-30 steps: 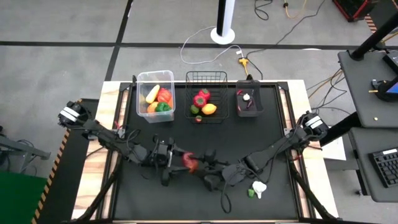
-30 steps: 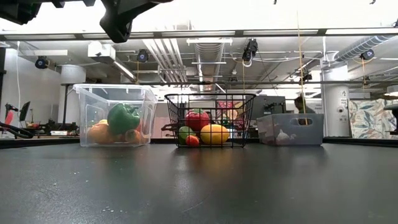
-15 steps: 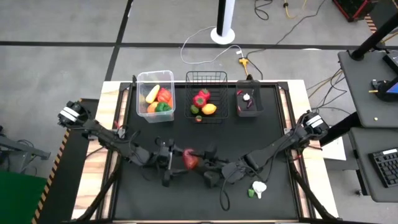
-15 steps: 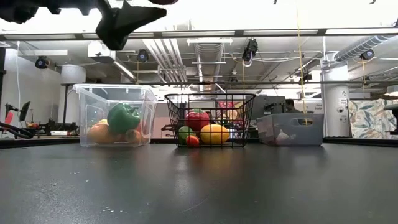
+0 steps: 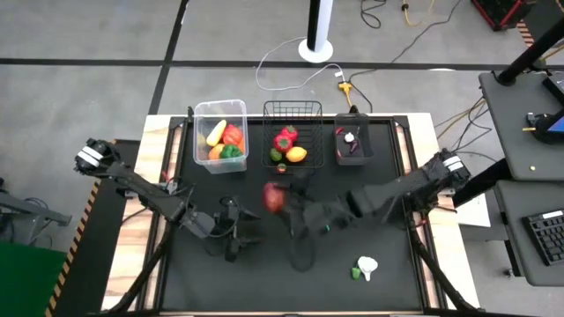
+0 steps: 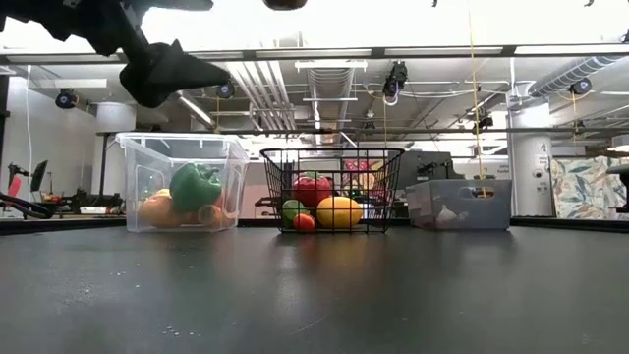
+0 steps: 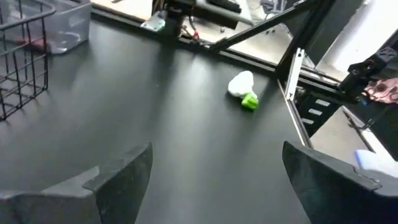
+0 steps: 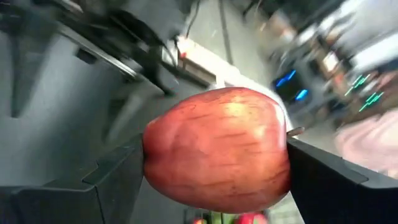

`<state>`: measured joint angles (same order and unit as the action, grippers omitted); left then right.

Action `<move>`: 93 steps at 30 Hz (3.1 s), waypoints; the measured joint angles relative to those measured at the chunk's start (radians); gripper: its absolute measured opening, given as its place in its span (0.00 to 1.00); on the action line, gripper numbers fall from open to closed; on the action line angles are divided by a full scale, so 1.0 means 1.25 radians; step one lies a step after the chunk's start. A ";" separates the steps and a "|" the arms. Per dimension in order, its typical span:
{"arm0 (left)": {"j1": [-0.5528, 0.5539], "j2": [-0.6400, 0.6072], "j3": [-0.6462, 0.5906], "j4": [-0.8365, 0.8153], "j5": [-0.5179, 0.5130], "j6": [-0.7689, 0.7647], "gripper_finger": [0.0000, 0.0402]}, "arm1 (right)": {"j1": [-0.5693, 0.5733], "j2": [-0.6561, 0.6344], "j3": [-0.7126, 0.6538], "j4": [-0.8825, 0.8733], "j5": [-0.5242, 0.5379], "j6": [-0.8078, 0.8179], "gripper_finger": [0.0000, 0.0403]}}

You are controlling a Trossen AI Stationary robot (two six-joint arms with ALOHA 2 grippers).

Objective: Sort produce into baskets
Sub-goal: Put the red apple into the wire basket, then put the large white garlic into the transparent basket

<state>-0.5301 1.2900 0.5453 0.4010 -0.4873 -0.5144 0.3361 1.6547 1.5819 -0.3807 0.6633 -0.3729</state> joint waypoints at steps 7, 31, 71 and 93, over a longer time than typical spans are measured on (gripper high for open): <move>0.000 0.004 0.000 -0.030 -0.001 -0.020 0.83 | -0.174 0.001 0.122 -0.264 -0.190 0.144 0.81; 0.002 0.005 0.000 -0.047 -0.022 -0.022 0.83 | -0.516 0.068 0.143 -0.606 -0.472 0.229 0.81; 0.001 0.005 0.000 -0.046 -0.022 -0.022 0.83 | -0.559 0.234 0.142 -0.501 -0.475 0.140 0.89; 0.001 0.005 0.000 -0.046 -0.022 -0.022 0.83 | -0.555 0.191 0.142 -0.484 -0.551 0.191 0.91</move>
<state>-0.5285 1.2964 0.5453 0.3431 -0.5148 -0.5417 -0.3582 1.8936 1.7599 -0.9861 -0.0257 -0.1339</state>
